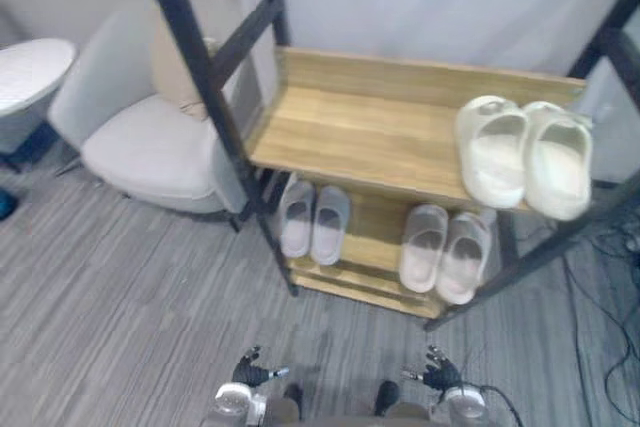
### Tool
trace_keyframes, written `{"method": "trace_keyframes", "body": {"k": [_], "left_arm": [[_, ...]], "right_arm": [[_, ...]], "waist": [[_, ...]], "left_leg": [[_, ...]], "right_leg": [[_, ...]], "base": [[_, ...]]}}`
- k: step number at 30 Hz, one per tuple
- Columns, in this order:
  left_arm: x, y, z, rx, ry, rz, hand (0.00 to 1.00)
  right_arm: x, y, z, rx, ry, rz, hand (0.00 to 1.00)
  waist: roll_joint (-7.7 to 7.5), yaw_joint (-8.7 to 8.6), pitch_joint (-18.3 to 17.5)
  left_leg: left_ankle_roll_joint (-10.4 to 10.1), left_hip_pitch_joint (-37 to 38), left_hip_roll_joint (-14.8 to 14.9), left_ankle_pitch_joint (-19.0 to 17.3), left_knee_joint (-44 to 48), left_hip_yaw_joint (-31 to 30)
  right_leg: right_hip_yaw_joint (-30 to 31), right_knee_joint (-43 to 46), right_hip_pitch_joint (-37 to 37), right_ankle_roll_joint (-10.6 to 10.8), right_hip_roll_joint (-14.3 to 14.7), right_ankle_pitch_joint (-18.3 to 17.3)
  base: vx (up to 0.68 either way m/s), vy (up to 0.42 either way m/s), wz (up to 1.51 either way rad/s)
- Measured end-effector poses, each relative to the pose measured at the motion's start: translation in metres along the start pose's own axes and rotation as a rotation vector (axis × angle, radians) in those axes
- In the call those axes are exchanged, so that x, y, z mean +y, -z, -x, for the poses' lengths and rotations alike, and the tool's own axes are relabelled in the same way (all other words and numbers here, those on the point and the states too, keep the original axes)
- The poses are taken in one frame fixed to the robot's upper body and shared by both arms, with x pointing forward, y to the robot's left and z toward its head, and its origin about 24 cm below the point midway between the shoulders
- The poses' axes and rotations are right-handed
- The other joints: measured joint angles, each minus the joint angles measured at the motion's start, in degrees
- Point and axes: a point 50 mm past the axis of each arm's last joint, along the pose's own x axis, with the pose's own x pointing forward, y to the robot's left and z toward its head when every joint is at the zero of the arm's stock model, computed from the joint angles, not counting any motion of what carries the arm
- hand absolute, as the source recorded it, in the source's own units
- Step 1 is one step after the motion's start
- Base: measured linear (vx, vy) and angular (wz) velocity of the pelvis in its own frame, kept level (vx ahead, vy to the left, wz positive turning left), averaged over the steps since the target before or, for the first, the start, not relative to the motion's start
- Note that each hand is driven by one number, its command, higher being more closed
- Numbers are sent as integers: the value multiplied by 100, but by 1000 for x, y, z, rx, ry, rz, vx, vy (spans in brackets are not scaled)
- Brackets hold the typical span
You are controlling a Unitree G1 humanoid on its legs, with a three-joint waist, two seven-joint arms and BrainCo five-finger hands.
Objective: Organize the slippers on the shoe rack
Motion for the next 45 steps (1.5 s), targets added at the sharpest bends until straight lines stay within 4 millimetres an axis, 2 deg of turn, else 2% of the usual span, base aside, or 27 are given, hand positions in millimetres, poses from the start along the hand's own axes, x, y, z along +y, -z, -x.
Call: {"method": "trace_keyframes", "body": {"k": [2,3,4,6,7,8,9,10,11,12,14,17,22,23,24,26,29,31,33,34,35,36,38,41,42,43,45], "left_arm": [[1,1,1,-2,-3,4,0],[4,-2,0,-17,-7,-3,0],[7,-2,0,-16,-12,-6,0],[7,-8,-2,-33,-2,-32,0],[6,-9,-2,-35,0,-36,0],[6,-10,-2,-36,3,-38,0],[0,-12,-2,-40,20,-43,0],[-1,-13,-3,-45,24,-49,0],[-2,-13,-3,-46,31,-56,0],[0,-11,-2,-41,33,-57,0],[-1,-8,-2,-26,42,-60,0],[-2,-4,-1,-12,47,-58,0],[4,3,-1,21,21,-19,0],[5,2,-1,21,18,-15,0],[6,2,-1,18,14,-17,0],[6,0,-1,14,15,-3,0],[5,-12,-4,-33,15,2,0],[8,-12,-4,-30,-1,34,0],[9,-16,-5,-40,-5,35,0],[10,-19,-6,-44,-7,34,0],[12,-20,-6,-47,-11,36,0],[14,-22,-7,-54,-20,37,0],[16,-19,-6,-35,-26,35,0],[14,-16,-6,-23,-20,35,0],[12,-14,-6,-14,-14,35,0],[12,-14,-6,-13,-13,35,0],[10,-13,-5,-9,-1,27,0]], "right_arm": [[2,2,1,6,3,-16,0],[5,4,4,3,-3,-30,0],[7,4,4,3,-4,-36,0],[11,6,6,10,-7,-64,0],[12,8,6,15,-7,-69,0],[15,7,6,19,-8,-82,0],[18,3,5,13,-15,-86,0],[19,3,5,13,-18,-88,0],[25,4,5,18,-34,-93,0],[39,4,7,28,-64,-114,0],[41,2,6,31,-67,-123,0],[41,2,5,39,-60,-138,0],[45,0,4,37,-90,-67,0],[46,-1,3,34,-95,-61,0],[48,0,4,39,-101,-58,0],[46,1,4,43,-94,-67,0],[37,1,2,46,-76,-54,0],[37,0,2,39,-74,-61,0],[39,-1,2,39,-77,-78,0],[39,-3,2,33,-78,-88,0],[35,-6,2,18,-69,-101,0],[35,-8,2,5,-71,-104,0],[37,-10,2,-4,-77,-105,0],[38,-11,2,-16,-86,-97,0],[39,-14,2,-31,-89,-107,0],[39,-14,2,-34,-89,-109,0],[41,-16,2,-41,-92,-115,0]], "waist": [[-45,42,-7],[-200,14,-40],[-248,6,-49],[-453,-17,-59],[-455,-12,-71],[-554,-32,-120],[-535,-43,-103],[-509,-45,-98],[-437,-49,-137],[-589,-33,-257],[-650,-87,-266],[-501,-39,-283],[-471,-19,-290],[-498,-39,-263],[-566,-78,-236],[-661,-183,-216],[-473,-154,-84],[-447,-130,-83],[-531,-122,-29],[-562,-129,17],[-624,-141,68],[-654,-139,134],[-690,-135,180],[-669,-115,152],[-666,-169,150],[-666,-192,150],[-745,-377,100]], "left_leg": [[-78,21,-35,-6,8,-89],[-37,42,-245,11,11,-322],[-15,36,-329,2,36,-383],[138,-109,-821,-206,532,-718],[115,-138,-901,-193,595,-838],[141,-211,-1141,-207,653,-1148],[171,-158,-1235,-138,605,-1422],[161,-142,-1224,-105,567,-1492],[129,-138,-1199,2,428,-1802],[46,-46,-1218,323,-78,-2141],[-60,-16,-1233,587,-410,-2257],[-96,188,-978,1029,-1138,-1799],[-64,447,-776,1385,-1926,-1540],[-66,434,-790,1366,-1950,-1558],[1,427,-692,1036,-1897,-863],[395,-1,-564,645,-1080,146],[804,-746,-279,171,340,454],[689,-920,-191,-64,640,665],[555,-1041,-337,-148,802,826],[538,-1033,-447,-161,857,886],[579,-964,-633,-225,971,742],[592,-875,-749,-272,991,621],[686,-533,-941,-346,838,390],[677,16,-1033,-334,193,114],[657,269,-1073,-322,-188,-87],[656,330,-1091,-321,-267,-166],[631,768,-1261,-330,-608,-609]], "right_leg": [[-92,340,-14,100,-104,-258],[-159,898,-58,254,-394,-651],[-181,1078,-69,307,-484,-761],[-120,1941,-83,483,-1006,-1277],[-41,2069,-100,456,-1031,-1337],[531,2447,-221,271,-1018,-1410],[1183,2794,-367,-11,-890,-1237],[1364,2785,-430,-12,-816,-1288],[1928,2527,-393,15,-432,-1385],[2462,1828,-371,-32,38,-1371],[2496,1220,-118,-56,190,-1225],[2230,722,107,-135,234,-949],[2059,482,240,-137,349,-930],[2002,458,285,-135,337,-931],[1814,377,425,-117,257,-921],[1384,370,570,-91,172,-900],[1126,895,585,-104,233,-907],[1130,1054,588,-112,185,-917],[1098,1654,433,-141,-111,-1123],[1117,2293,218,-80,-341,-1188],[1406,3487,-242,-208,-593,-1076],[1696,4052,-501,-259,-606,-1143],[2220,4678,-906,-130,-244,-1531],[2167,3716,-1420,-97,377,-1722],[2176,2734,-1642,-50,713,-1534],[2183,2503,-1668,-52,772,-1448],[2233,1328,-1703,-192,881,-634]], "base": [[-14,22,86],[11,37,88],[36,51,126],[60,79,117],[93,71,121],[133,34,129],[133,34,128],[133,8,115],[143,-118,125],[163,-163,125],[100,-169,118],[27,-21,53],[-27,-22,14],[-19,10,41],[-14,28,65],[15,33,130],[34,151,141],[62,191,113],[110,210,98],[172,181,106],[198,174,98],[209,171,96],[243,159,73],[278,81,43],[283,47,47],[438,15,77],[450,-21,98]]}}
